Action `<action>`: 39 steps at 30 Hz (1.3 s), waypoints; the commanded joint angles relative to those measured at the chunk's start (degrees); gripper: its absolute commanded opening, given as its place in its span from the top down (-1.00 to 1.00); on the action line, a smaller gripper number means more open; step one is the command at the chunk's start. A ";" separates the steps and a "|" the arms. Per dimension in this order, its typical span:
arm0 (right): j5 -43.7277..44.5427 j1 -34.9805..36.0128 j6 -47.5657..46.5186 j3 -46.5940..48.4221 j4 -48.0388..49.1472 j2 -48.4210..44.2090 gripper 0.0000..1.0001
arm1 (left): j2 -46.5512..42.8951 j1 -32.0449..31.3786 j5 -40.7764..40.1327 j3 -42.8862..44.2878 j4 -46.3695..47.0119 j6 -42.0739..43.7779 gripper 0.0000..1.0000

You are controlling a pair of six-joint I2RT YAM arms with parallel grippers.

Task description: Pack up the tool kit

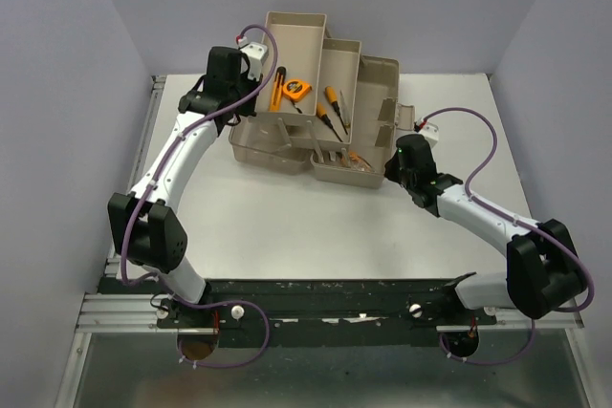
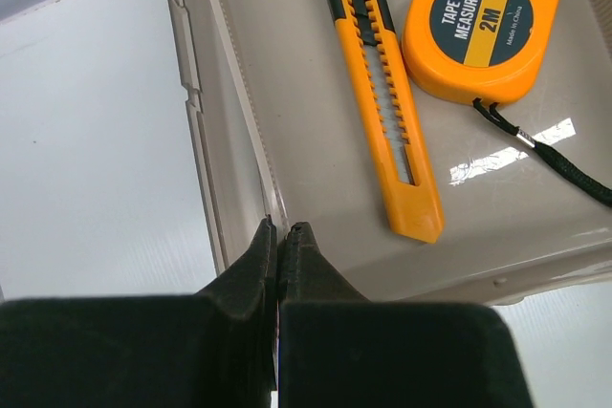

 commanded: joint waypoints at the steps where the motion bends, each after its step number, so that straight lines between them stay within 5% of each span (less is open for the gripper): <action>1: -15.67 2.46 3.48 -1.37 6.90 4.93 0.99 | 4.65 -4.69 24.83 3.24 5.03 1.53 1.00; 13: -16.46 2.46 3.74 -1.36 7.69 5.19 0.99 | 6.85 -5.83 27.21 5.43 5.65 -0.13 1.00; 25: -15.67 2.46 4.09 -0.58 6.81 3.17 0.95 | 6.41 -10.93 11.22 5.17 2.75 0.83 1.00; 39: -10.84 2.46 7.87 -0.22 4.61 -6.31 0.22 | 6.50 -15.41 -3.72 5.79 2.57 1.53 1.00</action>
